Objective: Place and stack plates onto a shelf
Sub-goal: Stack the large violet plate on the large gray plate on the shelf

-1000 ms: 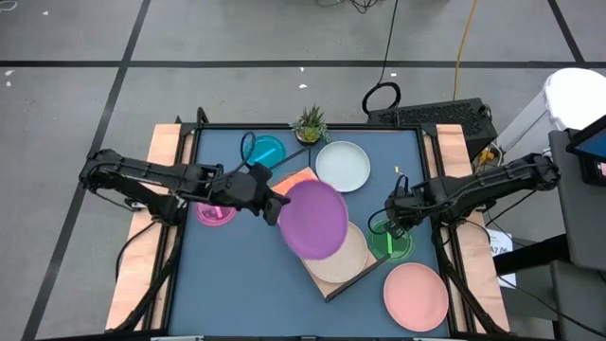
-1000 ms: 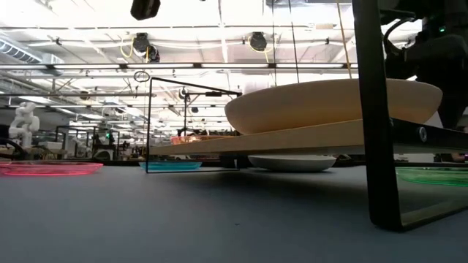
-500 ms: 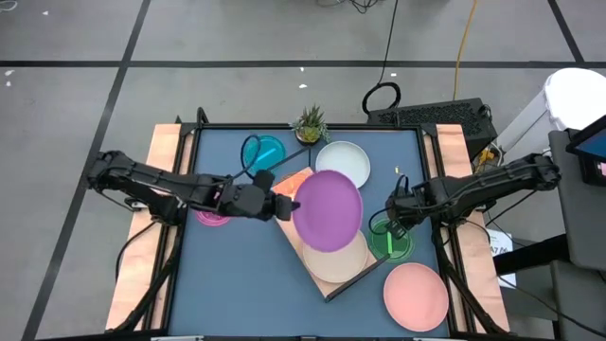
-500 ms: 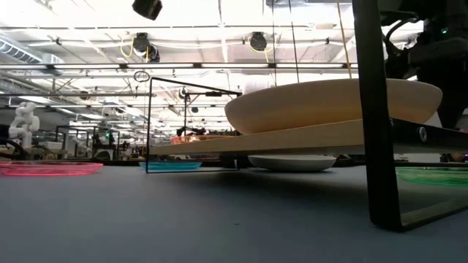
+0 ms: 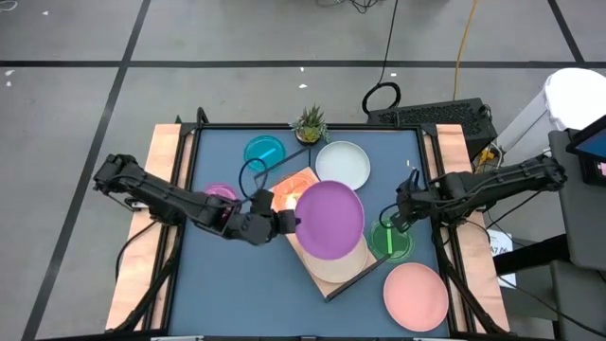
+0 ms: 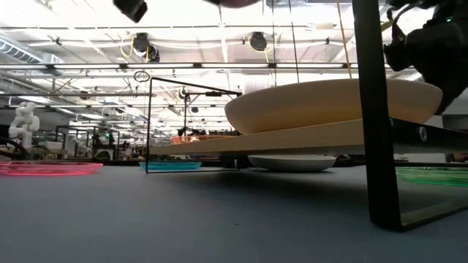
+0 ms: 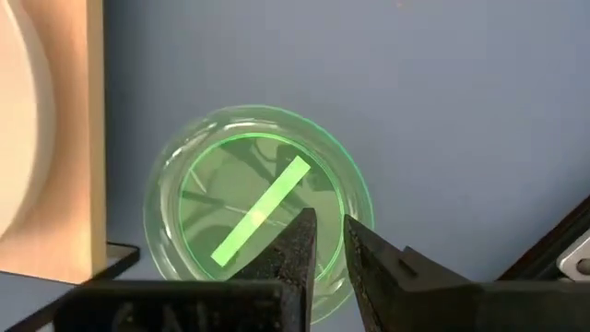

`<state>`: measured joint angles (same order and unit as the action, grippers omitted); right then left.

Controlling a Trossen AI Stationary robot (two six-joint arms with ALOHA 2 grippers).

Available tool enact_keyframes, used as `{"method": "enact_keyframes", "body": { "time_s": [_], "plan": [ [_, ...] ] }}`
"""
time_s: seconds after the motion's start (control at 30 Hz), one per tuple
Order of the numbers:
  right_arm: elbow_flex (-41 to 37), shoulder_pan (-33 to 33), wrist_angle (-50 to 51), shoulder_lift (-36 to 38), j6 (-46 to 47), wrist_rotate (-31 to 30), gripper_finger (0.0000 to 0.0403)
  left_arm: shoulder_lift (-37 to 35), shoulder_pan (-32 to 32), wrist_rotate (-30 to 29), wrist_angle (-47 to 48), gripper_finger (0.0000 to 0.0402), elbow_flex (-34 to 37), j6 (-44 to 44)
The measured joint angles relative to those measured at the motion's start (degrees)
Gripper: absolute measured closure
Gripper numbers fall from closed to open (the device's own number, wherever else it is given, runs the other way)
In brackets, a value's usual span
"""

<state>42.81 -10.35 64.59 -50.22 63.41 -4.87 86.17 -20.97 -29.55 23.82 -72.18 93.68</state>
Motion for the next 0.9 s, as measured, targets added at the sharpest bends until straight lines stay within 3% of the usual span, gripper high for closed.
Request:
{"method": "enact_keyframes", "body": {
  "time_s": [0.3, 0.9],
  "plan": [
    [0.0, 0.0, -0.6, 3.9, 0.9, -2.8, 0.0357, 5.6, -0.1, -0.8, 0.1, 0.0392, 0.0, 4.1],
    [0.0, 0.0, -0.9, 4.2, 0.6, -2.8, 0.0357, 15.1, 0.1, 1.2, -2.1, 0.0392, 0.0, 10.4]
  ]
}}
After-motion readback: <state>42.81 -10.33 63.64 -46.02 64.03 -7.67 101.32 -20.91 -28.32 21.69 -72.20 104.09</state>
